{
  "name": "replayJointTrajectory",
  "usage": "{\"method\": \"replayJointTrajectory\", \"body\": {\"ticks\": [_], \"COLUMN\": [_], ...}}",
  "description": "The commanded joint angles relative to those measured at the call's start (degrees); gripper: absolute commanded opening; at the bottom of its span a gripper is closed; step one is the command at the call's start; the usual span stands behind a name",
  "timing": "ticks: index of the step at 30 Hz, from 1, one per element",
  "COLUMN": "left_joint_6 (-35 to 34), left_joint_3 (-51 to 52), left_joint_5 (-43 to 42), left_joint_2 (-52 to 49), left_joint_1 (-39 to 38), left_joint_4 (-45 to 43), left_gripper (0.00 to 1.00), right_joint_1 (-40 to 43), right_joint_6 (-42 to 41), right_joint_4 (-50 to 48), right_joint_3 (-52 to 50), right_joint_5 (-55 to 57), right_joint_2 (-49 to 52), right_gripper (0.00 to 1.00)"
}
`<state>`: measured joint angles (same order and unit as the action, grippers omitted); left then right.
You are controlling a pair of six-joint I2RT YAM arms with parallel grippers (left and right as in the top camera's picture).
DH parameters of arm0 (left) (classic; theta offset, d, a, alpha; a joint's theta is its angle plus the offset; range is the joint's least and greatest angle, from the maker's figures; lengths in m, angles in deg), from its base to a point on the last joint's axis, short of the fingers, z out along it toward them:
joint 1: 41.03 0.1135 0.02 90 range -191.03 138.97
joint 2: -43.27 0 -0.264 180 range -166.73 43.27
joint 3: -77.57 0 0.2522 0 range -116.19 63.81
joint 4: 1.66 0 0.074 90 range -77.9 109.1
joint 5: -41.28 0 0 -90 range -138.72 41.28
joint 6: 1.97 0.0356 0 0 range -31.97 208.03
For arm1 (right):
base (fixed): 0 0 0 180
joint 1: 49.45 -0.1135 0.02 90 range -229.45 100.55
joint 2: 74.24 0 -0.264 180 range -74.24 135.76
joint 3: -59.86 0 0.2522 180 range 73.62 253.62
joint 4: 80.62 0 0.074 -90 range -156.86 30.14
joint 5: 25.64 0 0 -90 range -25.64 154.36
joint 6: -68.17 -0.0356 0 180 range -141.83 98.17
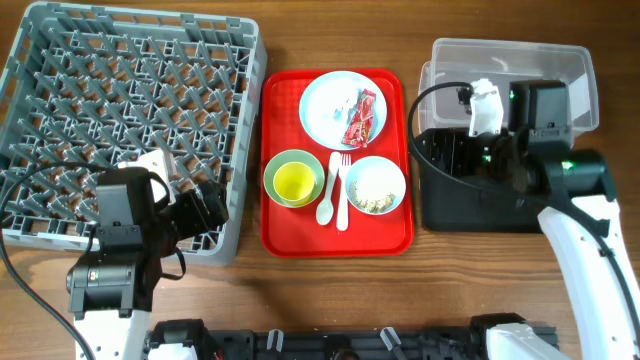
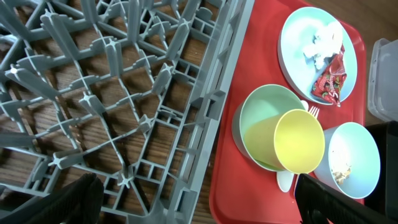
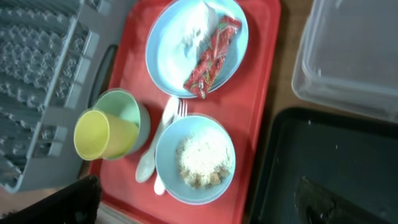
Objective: Sort waste into correct bins and load items into the dishwasher rack
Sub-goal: 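Reach the right gripper to the red wrapper on the blue plate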
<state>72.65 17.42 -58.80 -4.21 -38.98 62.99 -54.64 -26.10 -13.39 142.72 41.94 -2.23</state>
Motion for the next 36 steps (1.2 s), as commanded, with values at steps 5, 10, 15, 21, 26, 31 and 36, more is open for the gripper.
{"method": "replayJointTrajectory", "body": {"ticks": [5,10,15,21,26,31,36], "left_joint_6": [-0.1,-0.1,-0.1,-0.1,-0.1,-0.1,-0.1], "left_joint_3": [-1.0,-1.0,-1.0,-1.0,-1.0,-1.0,-1.0], "left_joint_5": [0.5,0.5,0.5,0.5,0.5,0.5,0.5], "left_joint_2": [0.6,0.6,0.6,0.6,0.6,0.6,0.6], "left_joint_1": [0.0,0.0,0.0,0.0,0.0,0.0,0.0], "left_joint_4": [-0.1,-0.5,-0.5,-0.5,-0.4,-0.4,-0.4], "left_gripper": [1.0,1.0,1.0,1.0,1.0,1.0,1.0], "right_joint_1": [-4.7,-9.2,-12.4,-14.7,-15.5,-16.4,-17.4], "right_joint_6": [0.8,1.3,5.9,1.0,-6.3,-11.4,-14.8], "right_joint_4": [9.7,13.3,9.6,4.8,5.9,8.0,8.7], "right_joint_3": [25.9,41.7,46.3,46.2,45.5,45.5,44.8], "right_joint_5": [9.6,15.1,16.9,17.2,17.7,18.2,18.0], "right_joint_2": [12.3,25.4,33.2,40.8,47.5,54.1,58.4], "right_gripper": [1.0,1.0,1.0,1.0,1.0,1.0,1.0]}}
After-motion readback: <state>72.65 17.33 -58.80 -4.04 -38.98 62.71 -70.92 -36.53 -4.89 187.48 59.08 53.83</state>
